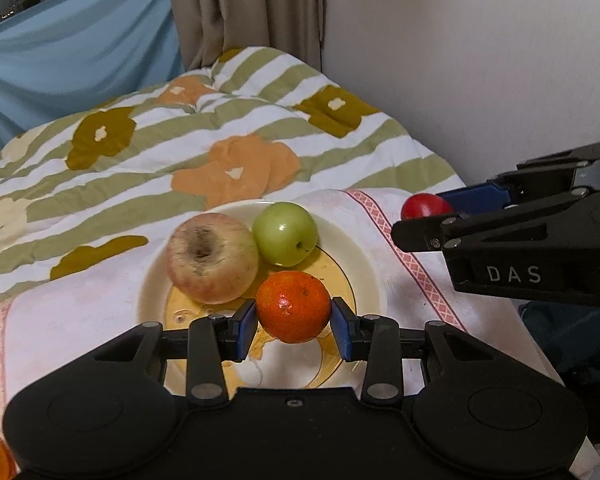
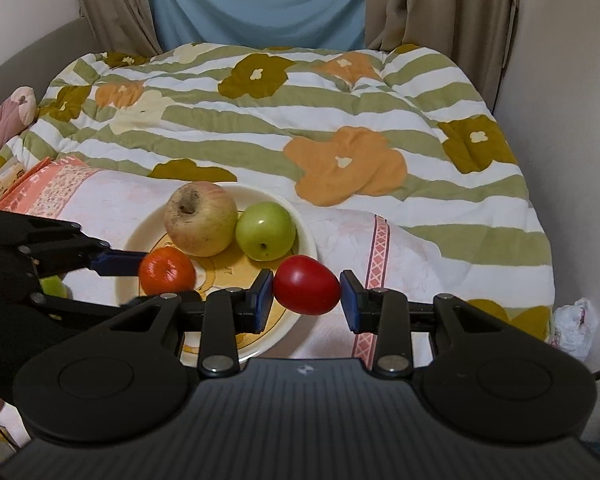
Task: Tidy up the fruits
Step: 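Carry the tangerine and red tomato over the duck bowl with both tools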
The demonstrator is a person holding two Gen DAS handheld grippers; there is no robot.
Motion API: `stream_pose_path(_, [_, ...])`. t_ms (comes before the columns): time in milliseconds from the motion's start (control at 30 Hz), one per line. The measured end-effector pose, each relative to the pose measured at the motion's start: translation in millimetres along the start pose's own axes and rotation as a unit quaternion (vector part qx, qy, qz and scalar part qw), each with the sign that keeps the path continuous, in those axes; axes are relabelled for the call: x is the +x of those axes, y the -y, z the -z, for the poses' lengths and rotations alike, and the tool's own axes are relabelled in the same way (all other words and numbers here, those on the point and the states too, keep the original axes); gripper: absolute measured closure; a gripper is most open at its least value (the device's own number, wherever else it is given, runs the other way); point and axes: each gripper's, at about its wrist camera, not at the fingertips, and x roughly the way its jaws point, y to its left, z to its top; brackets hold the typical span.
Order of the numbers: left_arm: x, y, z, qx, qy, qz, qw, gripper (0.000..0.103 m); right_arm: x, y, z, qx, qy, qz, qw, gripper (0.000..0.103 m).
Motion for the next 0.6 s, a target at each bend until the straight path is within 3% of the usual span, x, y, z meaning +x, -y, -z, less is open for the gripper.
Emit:
stream_pose_path(267, [41.8, 4.5, -2.1, 0.001, -0.029, 0.004, 0.9996, 0.06, 25.0, 8.6, -1.6, -0.002, -0.018, -0.012, 1.0, 0.052])
stream_pose_path(500, [52.5, 1.7, -1.5, -0.002, -0.039, 0.0, 0.9992, 0.058, 35.2, 9.6, 0.9, -0.003, -0.028, -0.012, 1.0, 0.052])
stream_pose_path(567, [52.5, 1.3, -1.0, -0.001, -0.04, -0.002, 0.9992, 0.038, 36.2, 8.1, 0.2, -0.004, -0.03, -0.012, 0.999, 0.052])
stream_pose_path(600, [50.3, 0.8, -0.2, -0.002, -0.036, -0.002, 0.9994, 0.023, 36.6, 7.1, -0.1, -0.006, -0.031, -0.012, 0.999, 0.052])
